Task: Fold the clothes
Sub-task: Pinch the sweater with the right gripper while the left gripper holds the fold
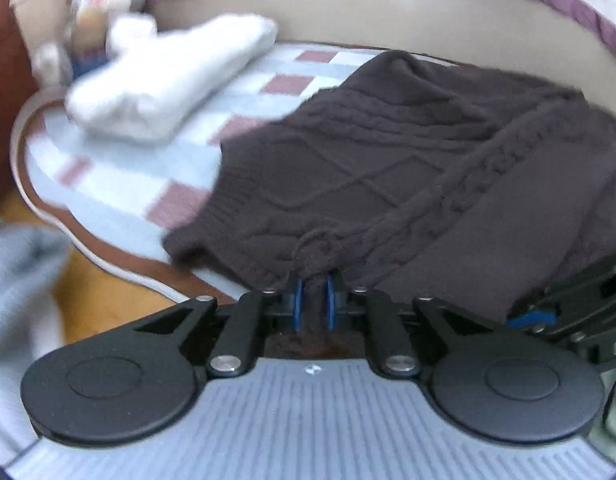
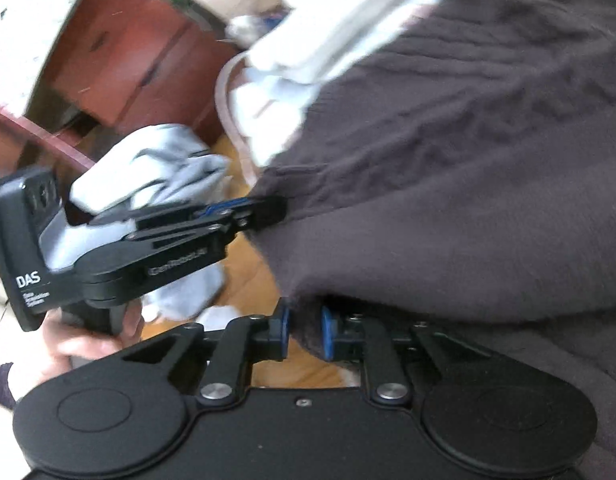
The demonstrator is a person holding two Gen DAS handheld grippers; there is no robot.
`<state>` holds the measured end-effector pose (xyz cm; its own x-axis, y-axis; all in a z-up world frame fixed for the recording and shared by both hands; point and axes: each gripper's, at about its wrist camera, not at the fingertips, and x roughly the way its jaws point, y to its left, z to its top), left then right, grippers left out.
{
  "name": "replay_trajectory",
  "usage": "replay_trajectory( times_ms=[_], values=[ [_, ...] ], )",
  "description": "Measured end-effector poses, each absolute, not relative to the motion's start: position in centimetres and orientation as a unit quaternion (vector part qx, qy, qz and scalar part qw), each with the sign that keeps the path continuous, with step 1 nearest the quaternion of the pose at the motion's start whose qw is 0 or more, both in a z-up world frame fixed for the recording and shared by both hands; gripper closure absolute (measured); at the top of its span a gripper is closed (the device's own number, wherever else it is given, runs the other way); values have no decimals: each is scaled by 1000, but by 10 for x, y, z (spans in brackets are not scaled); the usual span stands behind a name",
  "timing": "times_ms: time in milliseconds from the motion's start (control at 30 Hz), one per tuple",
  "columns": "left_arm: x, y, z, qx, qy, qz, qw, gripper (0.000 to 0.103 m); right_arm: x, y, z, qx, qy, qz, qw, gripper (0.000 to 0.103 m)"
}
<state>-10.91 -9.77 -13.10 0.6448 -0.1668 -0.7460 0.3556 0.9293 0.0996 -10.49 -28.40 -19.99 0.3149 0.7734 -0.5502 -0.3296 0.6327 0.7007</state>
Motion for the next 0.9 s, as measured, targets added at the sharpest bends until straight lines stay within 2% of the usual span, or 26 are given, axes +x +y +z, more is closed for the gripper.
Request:
replay_trajectory(
  times_ms=[100,167,300,433,467,500,567,600,667,700,767,833,900],
  values=[
    [-128,-96,-112,140,395,-156,895,92,-117,-283,-183,230,465,381,766,84],
    [-131,-92,-116,139,416,-164,884,92,-116,-285,-181,224,494,373,753,85],
    [-128,-94,-145,156,455,-150,864,93,-109,-293,-209,293,548,351,700,85],
    [-130,-98,-145,178,458,-144,859,92,-108,-288,-217,296,563,356,685,84],
    [-128,-98,-145,180,464,-143,855,90,-108,-288,-216,300,563,360,681,84],
    [-124,-98,-146,178,477,-139,849,83,-110,-292,-217,301,573,355,674,84],
    [-121,-99,-144,176,502,-126,837,71,-108,-299,-221,304,607,319,661,79],
    [-123,-101,-139,184,505,-118,835,71,-108,-305,-219,300,618,310,657,78],
    [-126,-106,-126,212,482,-109,843,67,-106,-316,-210,290,640,299,646,68],
    [-127,-107,-118,209,468,-117,851,60,-105,-324,-201,284,643,304,643,62],
    [-128,-111,-102,205,439,-133,865,52,-106,-354,-171,281,601,305,683,61],
    [-128,-114,-86,200,410,-148,878,50,-105,-390,-143,290,549,287,729,54],
    [-125,-127,-81,196,396,-175,880,50,-105,-439,-132,299,510,197,782,46]
  ],
)
